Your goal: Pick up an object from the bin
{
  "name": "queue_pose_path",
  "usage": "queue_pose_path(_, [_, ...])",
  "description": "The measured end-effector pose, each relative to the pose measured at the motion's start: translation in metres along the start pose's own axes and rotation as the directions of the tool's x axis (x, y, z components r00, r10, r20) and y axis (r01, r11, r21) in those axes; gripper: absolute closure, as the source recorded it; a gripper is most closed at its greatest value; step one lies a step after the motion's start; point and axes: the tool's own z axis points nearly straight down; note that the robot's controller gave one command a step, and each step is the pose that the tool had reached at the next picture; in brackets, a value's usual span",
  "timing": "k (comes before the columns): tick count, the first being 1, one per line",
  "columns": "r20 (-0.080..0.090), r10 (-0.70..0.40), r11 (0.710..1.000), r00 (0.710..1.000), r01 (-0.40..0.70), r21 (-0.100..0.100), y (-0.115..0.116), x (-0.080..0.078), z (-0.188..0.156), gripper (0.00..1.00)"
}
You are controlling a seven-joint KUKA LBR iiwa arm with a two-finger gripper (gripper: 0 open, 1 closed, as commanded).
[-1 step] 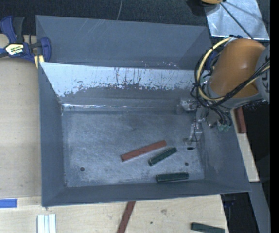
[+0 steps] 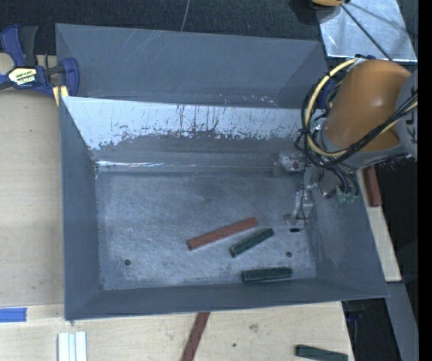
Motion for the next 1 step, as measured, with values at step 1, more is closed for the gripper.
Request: queue_pose_path(1, [-0.001, -0.180, 0.984, 0.984, 0.180, -0.002, 0.0370, 0.0691, 0.0670, 1.00])
